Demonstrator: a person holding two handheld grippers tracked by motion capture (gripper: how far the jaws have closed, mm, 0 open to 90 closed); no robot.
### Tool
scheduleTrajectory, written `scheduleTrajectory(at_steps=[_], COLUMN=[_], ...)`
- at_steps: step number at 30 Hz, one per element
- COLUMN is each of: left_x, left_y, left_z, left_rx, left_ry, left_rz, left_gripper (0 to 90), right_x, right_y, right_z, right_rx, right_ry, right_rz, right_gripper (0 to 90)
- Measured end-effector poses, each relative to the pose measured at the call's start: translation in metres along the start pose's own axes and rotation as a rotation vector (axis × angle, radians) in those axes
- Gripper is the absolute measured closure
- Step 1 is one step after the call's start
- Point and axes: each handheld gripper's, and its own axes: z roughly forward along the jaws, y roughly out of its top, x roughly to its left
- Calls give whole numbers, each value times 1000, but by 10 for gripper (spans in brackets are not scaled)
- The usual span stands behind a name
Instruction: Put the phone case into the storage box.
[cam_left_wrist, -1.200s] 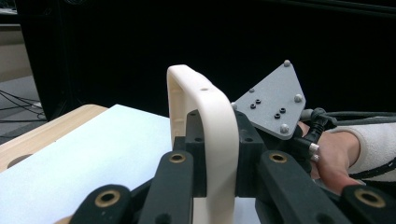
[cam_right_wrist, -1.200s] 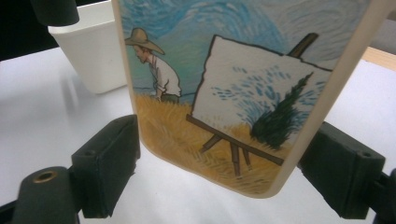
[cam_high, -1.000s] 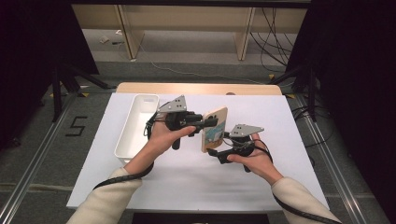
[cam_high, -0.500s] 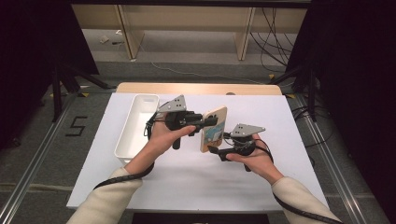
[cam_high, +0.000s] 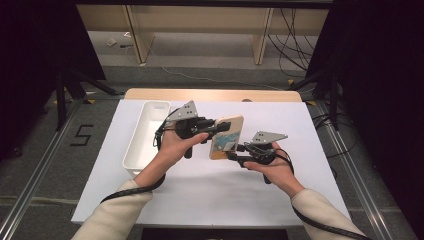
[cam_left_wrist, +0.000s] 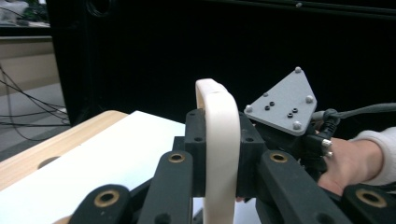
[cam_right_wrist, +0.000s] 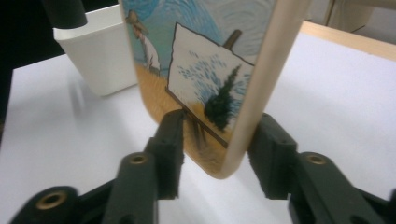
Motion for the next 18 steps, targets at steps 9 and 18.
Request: scheduleTrajectory(at_steps=[9, 18], left_x=[3, 4], left_y=[0, 1], left_z=[-2, -3], left_rx=[-31, -34], left_ry=[8, 27], left_rz=[-21, -7], left_gripper=[759, 677], right_x=[-3, -1], right_y=[2, 4], right_z=[-3, -4], right_rx=[6, 2], right_ry=[78, 99], right_rz=[28, 45], right_gripper=[758, 809])
